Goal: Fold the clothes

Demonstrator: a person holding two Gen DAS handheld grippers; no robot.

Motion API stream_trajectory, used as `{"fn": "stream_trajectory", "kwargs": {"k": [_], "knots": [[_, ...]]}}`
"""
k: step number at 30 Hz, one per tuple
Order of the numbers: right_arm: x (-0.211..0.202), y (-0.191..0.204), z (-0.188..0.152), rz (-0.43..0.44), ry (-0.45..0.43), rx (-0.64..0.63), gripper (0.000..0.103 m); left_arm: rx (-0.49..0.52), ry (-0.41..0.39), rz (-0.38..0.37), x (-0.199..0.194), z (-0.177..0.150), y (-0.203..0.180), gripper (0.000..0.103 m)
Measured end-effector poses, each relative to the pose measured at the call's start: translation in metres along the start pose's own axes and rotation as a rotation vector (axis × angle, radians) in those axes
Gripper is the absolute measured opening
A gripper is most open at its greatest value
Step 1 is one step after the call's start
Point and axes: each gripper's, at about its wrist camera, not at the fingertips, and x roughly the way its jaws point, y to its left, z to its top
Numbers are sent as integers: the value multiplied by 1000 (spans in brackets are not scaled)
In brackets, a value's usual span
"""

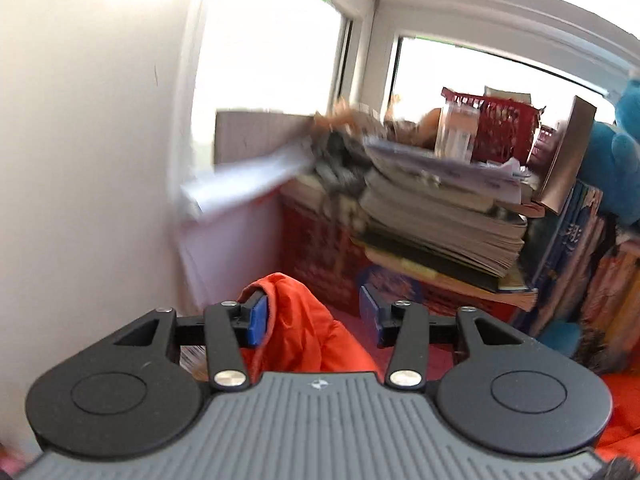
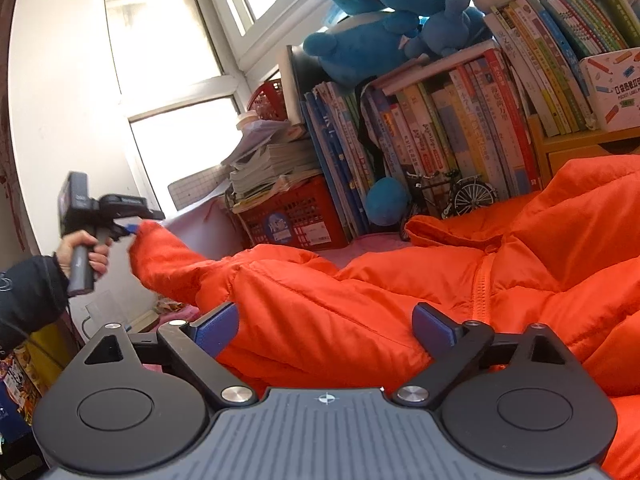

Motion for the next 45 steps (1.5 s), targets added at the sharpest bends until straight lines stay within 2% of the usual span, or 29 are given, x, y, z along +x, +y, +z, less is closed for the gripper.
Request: {"fn": "stream_trajectory", "kwargs": {"k": [1,3,4,5,6,8,9,11,13,14,15,16,17,21,22,28,29,31,33,36,37,40,42,45], "knots": [[0,0,0,-1,1,0,97,51,-31,57,-3,1,-6,64],[1,0,0,-4,4,1,98,189,-52,154,10,0,-18,68],[1,0,0,-5,6,2,98,238,-14,194,24,0,-23,64],[2,-1,0,-4,10,7,98,244,57,214,38,1,-26,57],[3,-3,0,-5,13,15,98,231,131,225,50,2,-28,57],[4,-7,-1,-19,19,39,98,193,189,181,54,2,-32,57],[4,-9,-1,-27,21,53,98,180,189,129,51,2,-34,59],[4,-13,-1,-42,26,77,98,158,174,-15,39,2,-36,75],[4,-14,-2,-47,31,85,98,90,199,-259,27,4,-28,84],[4,-15,-2,-50,34,87,99,51,213,-365,22,3,-22,90],[5,-14,-3,-53,37,83,99,11,228,-456,17,1,-17,91],[6,-13,-3,-57,41,77,100,-5,232,-483,13,0,-13,92],[7,-12,-3,-61,44,72,100,14,230,-411,12,-2,-14,92],[8,-9,-2,-76,54,62,101,167,214,56,20,-11,-23,92],[9,-9,-2,-79,56,63,101,142,222,61,22,-13,-18,92],[11,-10,-2,-82,71,70,102,-264,310,-342,31,-15,38,91],[11,-10,-2,-82,74,72,103,-266,326,-386,28,-17,39,91],[12,-10,-2,-83,77,74,103,-136,342,-429,6,-26,22,91],[12,-11,-2,-83,79,75,103,-80,379,-506,-20,-43,6,92],[12,-10,-2,-85,79,75,103,-164,473,-726,-53,-77,-14,94],[11,-10,-2,-87,77,74,103,-178,501,-771,-59,-88,-22,96],[7,-6,-2,-106,61,65,102,-175,577,-844,-70,-121,-52,99],[-4,4,-1,-142,32,52,102,-130,581,-801,-65,-133,-77,100],[-29,21,-1,-155,13,20,102,-159,516,-707,-44,-135,-105,100]]}}
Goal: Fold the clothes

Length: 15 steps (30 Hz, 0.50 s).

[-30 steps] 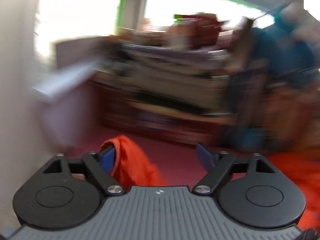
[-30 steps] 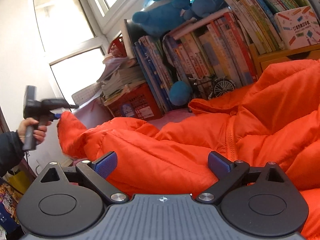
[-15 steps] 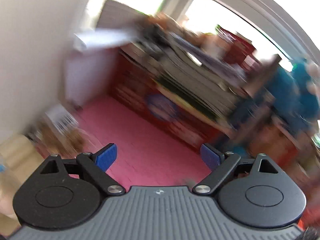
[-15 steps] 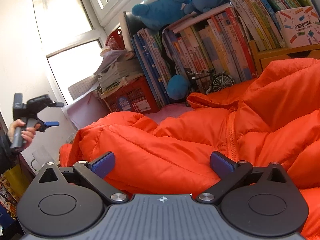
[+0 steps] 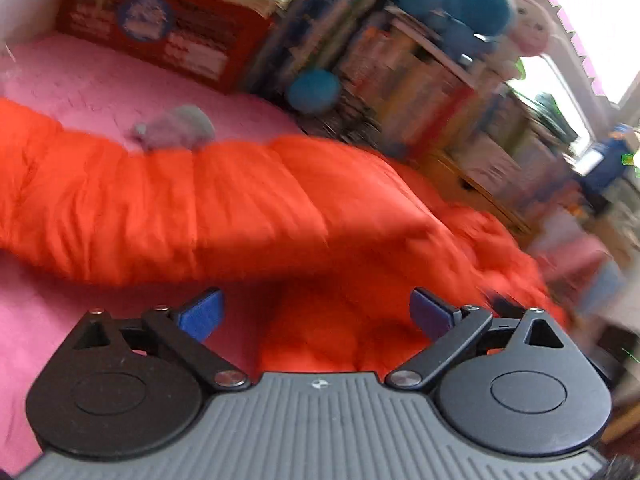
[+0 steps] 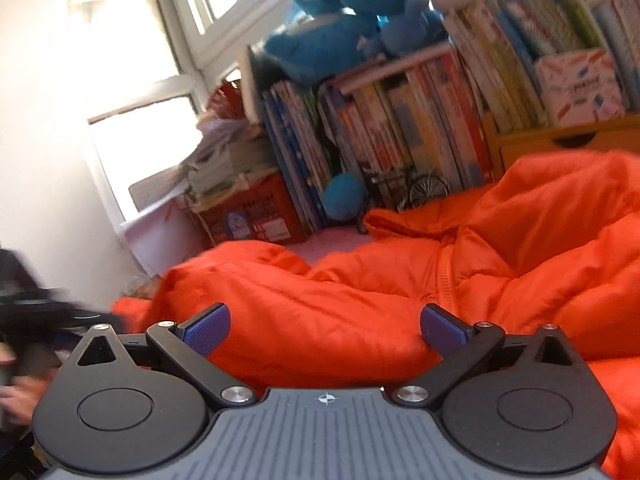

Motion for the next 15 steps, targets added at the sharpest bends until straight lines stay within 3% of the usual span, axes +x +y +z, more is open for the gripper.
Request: {"fn": "stream_trajectory", "kwargs": {"k": [3,5,7,12,14,15], "knots": [[-30,9,-4,-70,10,-93,102,-62,-139,76,19,25,4,97],[-53,9,-9,-149,19,-123,102,-47,-252,201,26,45,5,82],[-77,5,-13,-196,19,-123,102,13,-353,359,32,63,1,72],[-127,-9,-27,-353,23,-135,102,158,-307,349,15,60,-3,74],[-140,-16,-34,-390,29,-120,102,216,-281,335,7,57,-4,89],[-144,-21,-37,-402,33,-106,102,245,-268,328,3,55,-5,91]]}}
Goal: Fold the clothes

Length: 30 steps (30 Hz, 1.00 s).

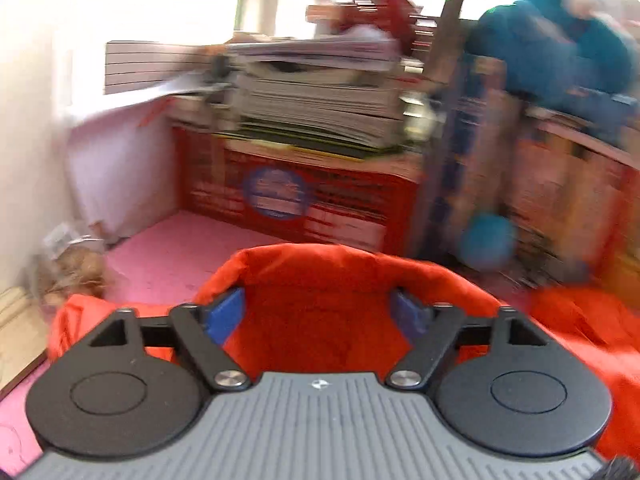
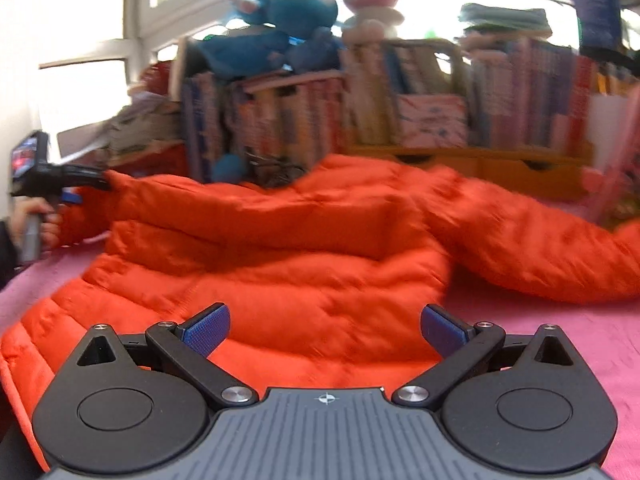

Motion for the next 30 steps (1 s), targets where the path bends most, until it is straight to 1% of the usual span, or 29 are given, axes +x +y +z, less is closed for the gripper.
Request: {"fn": "stream_trajectory", "kwargs": {"k": [1,2,4,6,8,9,13,15,16,17,18,19,20,21,23,25,26,27,28,29,30], "knots": [[0,-3,-2,-8,5,10,102,29,7,-12,-4,0,0,92],[2,-5,-3,-12,11,17,102,56,24,-58,-12,-4,-1,95],[8,-6,-3,-19,28,27,102,109,73,-192,-31,-17,-6,100],[16,-6,0,-32,47,26,103,130,120,-294,-43,-28,-15,101],[25,-1,6,-62,64,10,103,129,156,-351,-46,-39,-23,103],[29,0,8,-85,67,5,103,126,176,-353,-41,-43,-27,103],[41,-2,12,-165,97,31,102,123,283,-311,-12,-63,-44,103],[43,-5,12,-186,119,43,102,130,347,-284,3,-75,-53,95],[43,-7,11,-186,134,51,101,150,347,-284,3,-81,-58,91],[44,-9,9,-181,149,62,95,182,328,-295,-1,-85,-64,72],[45,-10,8,-165,169,75,87,214,308,-305,-4,-90,-70,70],[45,-11,7,-129,192,92,67,228,305,-326,-8,-93,-73,62],[45,-11,6,-95,207,110,55,228,316,-359,-13,-94,-74,54],[42,-11,6,-74,210,123,51,228,329,-396,-19,-95,-74,52],[32,-8,7,-44,206,124,32,247,333,-475,-33,-96,-71,51],[15,-7,11,24,182,150,25,266,335,-608,-52,-94,-65,51],[5,-9,12,66,171,167,23,280,334,-630,-59,-93,-63,51],[-4,-9,13,103,162,182,23,298,327,-627,-64,-93,-62,53],[-11,-9,12,118,164,188,23,315,320,-623,-69,-92,-61,59],[-18,-9,10,122,177,186,23,333,314,-620,-75,-91,-60,62],[-23,-9,8,120,194,177,23,351,307,-617,-80,-91,-59,63]]}}
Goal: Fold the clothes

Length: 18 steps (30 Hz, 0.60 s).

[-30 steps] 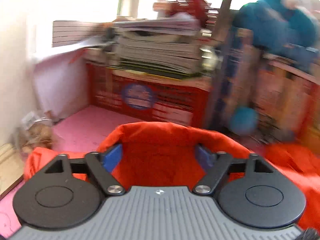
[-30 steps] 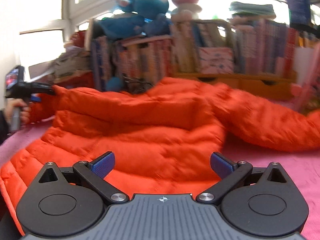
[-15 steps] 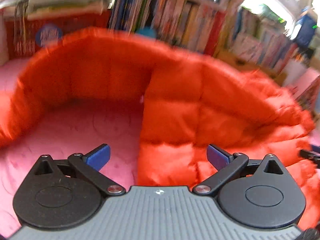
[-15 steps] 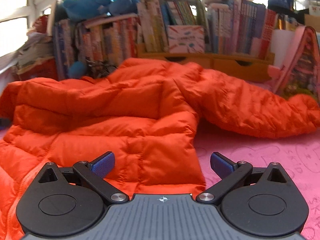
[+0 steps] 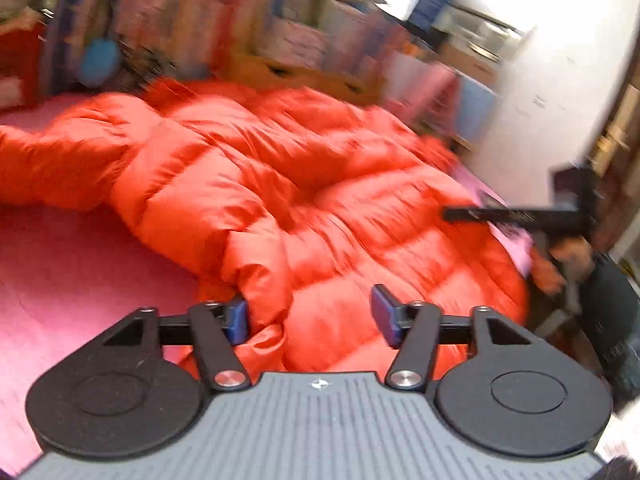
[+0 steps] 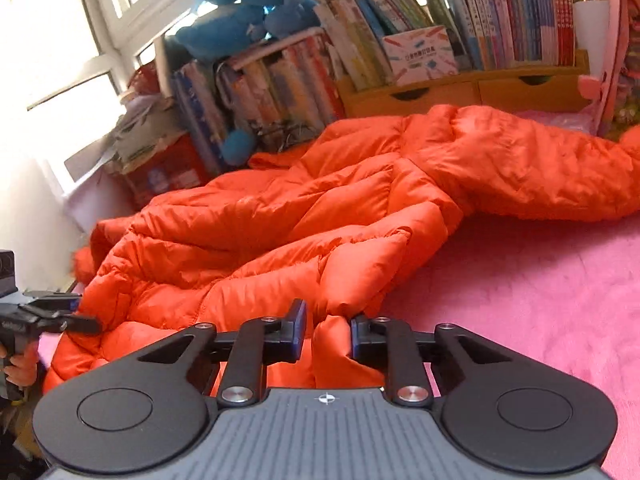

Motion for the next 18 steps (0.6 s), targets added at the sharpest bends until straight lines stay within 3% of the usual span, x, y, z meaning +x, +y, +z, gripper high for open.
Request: {"fn": "stream_trajectory", "kwargs": {"k": [3,6,8,11,15,17,18], "knots": [[-2,5,-15,-113,95,-116,27,53,-1,20,-14,-2,-7,63],[-15,5,-18,-167,108,-183,36,105,-1,40,-29,-4,-14,64],[-29,8,-9,-206,56,-214,51,119,-28,68,-41,1,-14,80],[-45,16,9,-259,-85,-265,68,91,-156,180,-42,34,-12,82],[-12,34,44,-186,-193,-280,63,89,-245,216,3,62,-42,82],[23,45,60,-153,-183,-274,35,92,-255,252,32,72,-56,81],[42,51,66,-145,-161,-275,32,97,-221,292,52,73,-62,80]]}}
